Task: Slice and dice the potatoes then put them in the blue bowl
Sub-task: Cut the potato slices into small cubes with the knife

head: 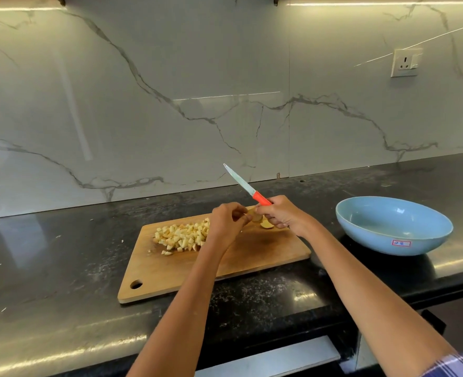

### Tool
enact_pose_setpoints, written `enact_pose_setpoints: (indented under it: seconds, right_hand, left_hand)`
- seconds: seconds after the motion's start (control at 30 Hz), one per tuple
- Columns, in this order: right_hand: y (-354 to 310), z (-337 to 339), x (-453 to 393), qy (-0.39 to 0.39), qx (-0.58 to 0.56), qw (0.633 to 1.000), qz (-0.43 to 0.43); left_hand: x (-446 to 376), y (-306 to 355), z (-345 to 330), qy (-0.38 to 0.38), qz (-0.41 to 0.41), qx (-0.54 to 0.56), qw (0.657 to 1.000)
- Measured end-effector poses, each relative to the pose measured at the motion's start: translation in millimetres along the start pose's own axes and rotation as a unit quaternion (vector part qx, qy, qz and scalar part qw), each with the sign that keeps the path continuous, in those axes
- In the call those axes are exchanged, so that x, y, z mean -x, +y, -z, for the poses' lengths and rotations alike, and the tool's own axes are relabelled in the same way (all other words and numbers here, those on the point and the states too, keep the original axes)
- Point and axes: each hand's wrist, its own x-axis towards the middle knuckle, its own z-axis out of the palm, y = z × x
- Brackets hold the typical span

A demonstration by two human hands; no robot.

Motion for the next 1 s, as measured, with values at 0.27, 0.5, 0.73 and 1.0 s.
enact_pose_setpoints:
  seconds: [0.27, 0.5, 0.73, 1.0]
  right_hand:
    - [1.2, 7.3, -2.7, 0.013, 0.009, 1.000, 0.010]
    - [6.0, 7.5, -4.5, 0.062, 0.041, 0.997, -0.003]
    - [4.2, 8.7, -1.3, 0.101, -0.006, 0.995, 0.004]
    - [5.2, -1.5, 11.4, 0.084, 0.030, 0.996, 0.012]
  left_hand:
    - [-10.5, 4.6, -11.3, -0.015, 0.081, 0.095, 0.992]
    - [-11.6, 7.1, -9.8, 0.028, 0.178, 0.226, 0.957]
    - [-11.1, 5.2, 10.0, -0.040, 0.177, 0.199, 0.963]
    - [17.5, 1.8, 13.3, -0.185, 0.042, 0.002, 0.982]
